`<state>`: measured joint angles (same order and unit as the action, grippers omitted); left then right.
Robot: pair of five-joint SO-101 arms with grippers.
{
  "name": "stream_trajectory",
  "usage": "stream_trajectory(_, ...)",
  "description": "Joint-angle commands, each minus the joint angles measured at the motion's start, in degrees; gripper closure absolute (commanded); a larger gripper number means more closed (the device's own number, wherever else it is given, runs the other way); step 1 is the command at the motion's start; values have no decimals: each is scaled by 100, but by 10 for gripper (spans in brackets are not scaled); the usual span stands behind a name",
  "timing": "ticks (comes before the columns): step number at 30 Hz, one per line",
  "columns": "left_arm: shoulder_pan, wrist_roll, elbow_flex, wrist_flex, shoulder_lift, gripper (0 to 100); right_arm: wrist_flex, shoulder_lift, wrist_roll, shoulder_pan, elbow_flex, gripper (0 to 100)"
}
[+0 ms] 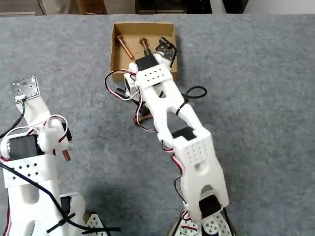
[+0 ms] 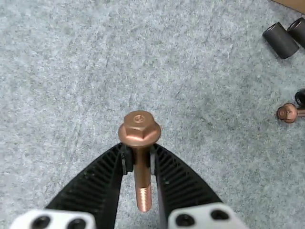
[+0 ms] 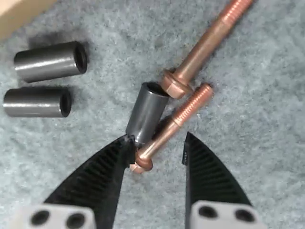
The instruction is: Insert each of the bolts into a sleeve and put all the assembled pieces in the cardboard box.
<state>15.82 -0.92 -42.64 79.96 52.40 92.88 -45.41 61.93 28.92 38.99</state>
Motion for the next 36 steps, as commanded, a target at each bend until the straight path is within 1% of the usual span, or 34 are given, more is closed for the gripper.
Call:
stream_trajectory(1,79,-26,334,35,66,982,158,-277,79,-4,716,864)
stream_trajectory(5,88,-26,334,35,66,982,149,-787,79,-4,1305,889)
stream_trajectory(16,88,-26,334,9,66,982,202,-2202,44,-189,2695,892)
stream_trajectory(21,88,-26,378,9,66,982,651,-2510,-9,-180,3073,908)
stream_trajectory(24,70,-18,545,18,110,982,879,-2536,-334,-189,3380,995)
stream_trajectory(29,53,-26,1090,-35,119,982,949,-2519,-809,-171,3635,996)
stream_trajectory(33,97,-26,1037,-624,119,982,958,-2369,-1143,-119,3626,997)
stream_trajectory(36,352,0,1081,-914,127,982,967,-1692,-1477,-145,3196,998)
